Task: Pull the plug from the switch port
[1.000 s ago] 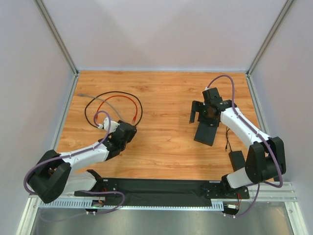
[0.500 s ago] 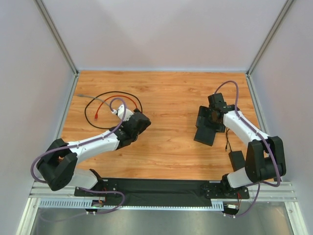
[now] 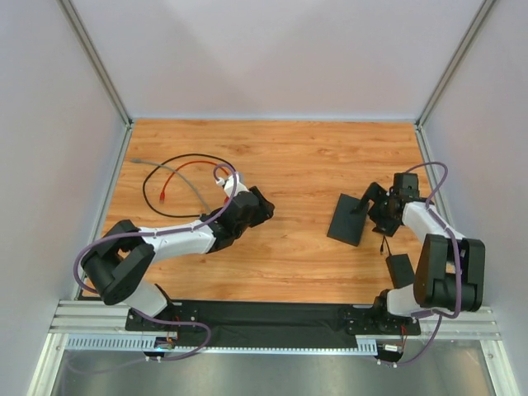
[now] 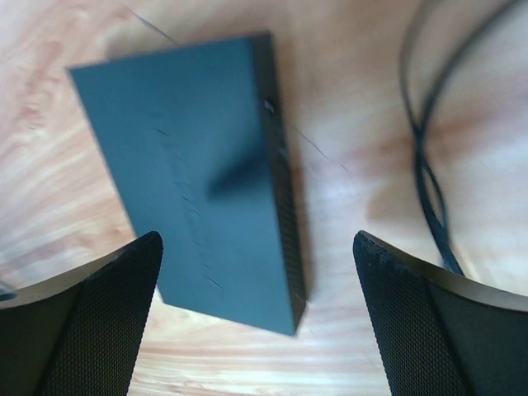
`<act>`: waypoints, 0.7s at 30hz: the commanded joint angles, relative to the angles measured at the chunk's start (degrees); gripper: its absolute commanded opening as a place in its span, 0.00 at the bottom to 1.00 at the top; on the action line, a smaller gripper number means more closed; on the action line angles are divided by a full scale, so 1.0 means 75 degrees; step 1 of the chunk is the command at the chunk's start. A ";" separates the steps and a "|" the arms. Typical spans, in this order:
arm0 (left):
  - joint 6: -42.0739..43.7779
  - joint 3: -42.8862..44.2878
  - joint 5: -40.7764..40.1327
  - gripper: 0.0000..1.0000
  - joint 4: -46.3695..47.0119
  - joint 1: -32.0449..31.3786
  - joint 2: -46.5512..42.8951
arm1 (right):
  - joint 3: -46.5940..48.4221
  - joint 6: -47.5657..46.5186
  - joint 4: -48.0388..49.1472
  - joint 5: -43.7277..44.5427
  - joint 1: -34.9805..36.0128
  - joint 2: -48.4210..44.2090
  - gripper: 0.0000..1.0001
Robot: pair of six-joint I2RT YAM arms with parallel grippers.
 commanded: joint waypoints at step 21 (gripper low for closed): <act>0.1298 -0.0852 0.0328 0.62 0.2274 0.0003 -0.0712 | 0.5882 -0.0398 -0.0653 -0.1773 0.2855 0.4163 1.00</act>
